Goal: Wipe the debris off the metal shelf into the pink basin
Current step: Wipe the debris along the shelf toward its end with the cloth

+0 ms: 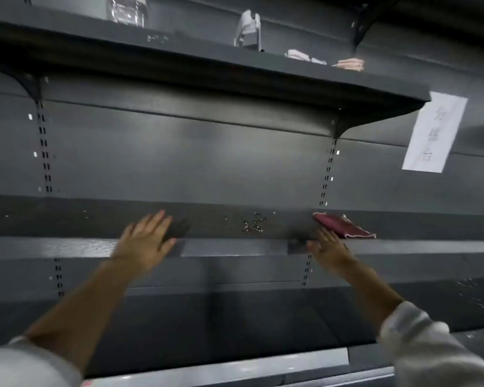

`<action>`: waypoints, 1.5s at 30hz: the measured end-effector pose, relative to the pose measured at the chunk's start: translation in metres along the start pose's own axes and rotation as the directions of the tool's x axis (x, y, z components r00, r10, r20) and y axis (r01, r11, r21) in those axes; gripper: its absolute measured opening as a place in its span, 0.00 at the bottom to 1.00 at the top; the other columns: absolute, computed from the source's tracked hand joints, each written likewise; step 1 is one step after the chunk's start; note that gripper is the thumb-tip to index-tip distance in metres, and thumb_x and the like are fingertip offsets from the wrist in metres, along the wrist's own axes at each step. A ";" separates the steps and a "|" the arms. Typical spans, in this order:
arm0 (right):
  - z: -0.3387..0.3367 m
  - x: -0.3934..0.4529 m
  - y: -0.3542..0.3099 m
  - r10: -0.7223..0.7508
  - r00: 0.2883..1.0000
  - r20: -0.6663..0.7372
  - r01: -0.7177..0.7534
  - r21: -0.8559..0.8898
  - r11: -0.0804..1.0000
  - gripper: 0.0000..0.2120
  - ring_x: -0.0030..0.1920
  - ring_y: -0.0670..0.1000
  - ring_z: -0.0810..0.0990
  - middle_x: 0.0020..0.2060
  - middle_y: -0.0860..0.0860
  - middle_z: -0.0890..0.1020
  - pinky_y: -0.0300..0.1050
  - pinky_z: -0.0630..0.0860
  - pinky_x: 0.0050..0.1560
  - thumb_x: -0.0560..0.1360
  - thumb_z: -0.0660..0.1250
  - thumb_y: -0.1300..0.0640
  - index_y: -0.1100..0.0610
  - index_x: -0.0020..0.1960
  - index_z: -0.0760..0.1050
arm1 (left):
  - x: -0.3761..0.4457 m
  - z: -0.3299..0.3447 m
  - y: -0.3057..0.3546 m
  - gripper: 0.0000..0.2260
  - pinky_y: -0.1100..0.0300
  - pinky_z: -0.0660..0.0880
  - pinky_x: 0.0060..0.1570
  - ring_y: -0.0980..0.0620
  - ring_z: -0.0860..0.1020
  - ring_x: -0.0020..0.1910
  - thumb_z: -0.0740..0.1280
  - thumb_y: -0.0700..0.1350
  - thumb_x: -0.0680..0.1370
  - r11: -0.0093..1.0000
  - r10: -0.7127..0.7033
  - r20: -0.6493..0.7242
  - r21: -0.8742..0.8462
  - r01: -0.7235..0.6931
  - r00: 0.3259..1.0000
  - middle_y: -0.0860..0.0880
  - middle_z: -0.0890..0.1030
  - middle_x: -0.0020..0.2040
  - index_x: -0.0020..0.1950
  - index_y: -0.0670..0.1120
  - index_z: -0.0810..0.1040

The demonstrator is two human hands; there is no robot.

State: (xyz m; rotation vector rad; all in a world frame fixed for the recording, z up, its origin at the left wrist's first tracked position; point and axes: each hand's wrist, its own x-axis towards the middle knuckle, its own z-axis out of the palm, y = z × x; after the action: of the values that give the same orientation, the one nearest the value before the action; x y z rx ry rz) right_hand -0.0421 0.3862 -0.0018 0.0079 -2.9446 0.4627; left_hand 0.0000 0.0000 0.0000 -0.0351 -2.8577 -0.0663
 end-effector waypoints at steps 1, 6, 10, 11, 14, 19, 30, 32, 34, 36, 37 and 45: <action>-0.005 0.014 0.012 -0.011 0.999 -0.031 0.012 0.011 1.000 0.28 0.76 0.52 0.46 0.76 0.51 0.50 0.57 0.47 0.75 0.79 0.51 0.46 0.53 0.74 0.47 | 0.007 0.000 -0.007 0.26 0.54 0.47 0.73 0.52 0.46 0.77 0.48 0.56 0.81 0.999 -0.023 -0.018 0.025 0.023 1.000 0.52 0.44 0.78 0.77 0.50 0.45; -0.027 0.095 0.068 -0.141 0.990 -0.008 0.140 -0.034 0.990 0.20 0.74 0.55 0.57 0.73 0.51 0.61 0.59 0.51 0.74 0.80 0.50 0.52 0.46 0.71 0.58 | 0.029 0.013 -0.035 0.25 0.56 0.46 0.73 0.55 0.48 0.76 0.50 0.55 0.81 0.997 -0.061 -0.040 0.050 0.063 0.997 0.54 0.51 0.78 0.77 0.51 0.51; -0.031 0.129 0.093 -0.224 0.974 0.016 0.218 0.183 0.959 0.17 0.66 0.54 0.70 0.66 0.54 0.73 0.43 0.60 0.67 0.78 0.56 0.60 0.51 0.67 0.68 | 0.023 0.019 -0.037 0.35 0.52 0.59 0.70 0.49 0.63 0.73 0.41 0.65 0.76 1.000 -0.018 -0.174 -0.017 0.015 0.984 0.48 0.67 0.73 0.71 0.45 0.68; -0.030 0.133 0.097 -0.246 0.968 0.050 0.235 0.163 0.958 0.17 0.64 0.53 0.71 0.65 0.53 0.74 0.43 0.62 0.65 0.78 0.57 0.57 0.49 0.66 0.69 | 0.022 0.020 -0.035 0.39 0.49 0.65 0.66 0.45 0.69 0.69 0.38 0.67 0.75 1.000 0.008 -0.240 -0.016 -0.012 0.971 0.45 0.73 0.68 0.67 0.43 0.74; -0.019 0.155 0.106 -0.191 0.981 0.035 0.192 -0.018 0.981 0.20 0.58 0.56 0.73 0.59 0.54 0.76 0.53 0.67 0.64 0.73 0.61 0.43 0.48 0.63 0.68 | 0.021 0.026 -0.028 0.38 0.45 0.75 0.53 0.38 0.77 0.59 0.37 0.60 0.79 1.000 0.007 -0.365 0.013 -0.002 0.931 0.40 0.82 0.56 0.54 0.38 0.82; -0.009 0.173 0.106 -0.229 0.968 0.098 0.246 -0.237 0.940 0.22 0.70 0.52 0.65 0.71 0.51 0.68 0.52 0.55 0.74 0.79 0.50 0.59 0.46 0.72 0.56 | 0.025 0.036 -0.031 0.35 0.43 0.76 0.49 0.38 0.78 0.57 0.41 0.58 0.80 1.000 -0.021 -0.468 -0.026 0.010 0.883 0.40 0.83 0.51 0.47 0.39 0.83; 0.040 0.130 -0.074 -0.082 0.984 0.158 0.109 -0.171 0.979 0.21 0.71 0.56 0.62 0.72 0.56 0.64 0.56 0.58 0.72 0.79 0.46 0.63 0.61 0.71 0.59 | 0.027 0.044 -0.034 0.21 0.48 0.72 0.49 0.41 0.78 0.58 0.52 0.49 0.75 0.997 -0.052 -0.525 -0.071 0.017 0.850 0.42 0.84 0.50 0.45 0.40 0.83; 0.052 0.121 -0.111 -0.144 0.976 0.161 0.160 -0.093 0.983 0.21 0.68 0.57 0.68 0.70 0.59 0.67 0.57 0.64 0.69 0.78 0.46 0.65 0.61 0.70 0.61 | 0.027 0.044 -0.034 0.22 0.46 0.73 0.49 0.40 0.78 0.58 0.52 0.49 0.75 0.996 -0.045 -0.528 -0.084 0.001 0.848 0.42 0.84 0.50 0.45 0.40 0.83; 0.059 0.114 -0.137 -0.182 0.976 0.121 0.178 0.042 0.983 0.19 0.54 0.58 0.79 0.63 0.62 0.75 0.52 0.77 0.55 0.79 0.46 0.64 0.62 0.66 0.67 | 0.026 0.044 -0.034 0.22 0.44 0.74 0.49 0.39 0.78 0.58 0.52 0.49 0.75 0.996 -0.045 -0.526 -0.087 -0.001 0.849 0.41 0.83 0.51 0.46 0.39 0.83; 0.058 0.112 -0.149 -0.136 0.989 0.051 0.122 0.218 0.968 0.19 0.44 0.55 0.81 0.56 0.61 0.80 0.46 0.79 0.46 0.79 0.46 0.63 0.61 0.62 0.73 | 0.025 0.042 -0.034 0.25 0.43 0.74 0.49 0.38 0.78 0.58 0.50 0.51 0.76 0.996 -0.043 -0.520 -0.092 -0.006 0.853 0.41 0.83 0.52 0.47 0.39 0.83; 0.053 0.112 -0.151 -0.109 0.993 0.038 0.095 0.272 0.958 0.19 0.46 0.56 0.81 0.56 0.61 0.80 0.48 0.77 0.49 0.79 0.47 0.64 0.61 0.61 0.73 | 0.025 0.042 -0.034 0.27 0.43 0.74 0.49 0.38 0.78 0.58 0.48 0.53 0.78 0.995 -0.035 -0.523 -0.095 -0.017 0.852 0.41 0.83 0.52 0.47 0.39 0.83; -0.027 0.137 -0.072 0.363 0.931 0.030 -0.176 0.910 0.376 0.13 0.49 0.58 0.76 0.45 0.60 0.81 0.51 0.77 0.50 0.77 0.54 0.65 0.71 0.52 0.74 | 0.027 0.044 -0.035 0.36 0.45 0.74 0.48 0.39 0.79 0.57 0.39 0.57 0.80 0.994 0.015 -0.533 -0.087 -0.072 0.846 0.41 0.83 0.52 0.45 0.39 0.83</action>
State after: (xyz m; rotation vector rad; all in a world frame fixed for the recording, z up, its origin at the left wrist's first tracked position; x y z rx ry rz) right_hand -0.1707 0.3287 0.0674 -0.3763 -2.1058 1.9422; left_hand -0.0393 -0.0327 -0.0365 -0.0883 -2.2906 -0.1848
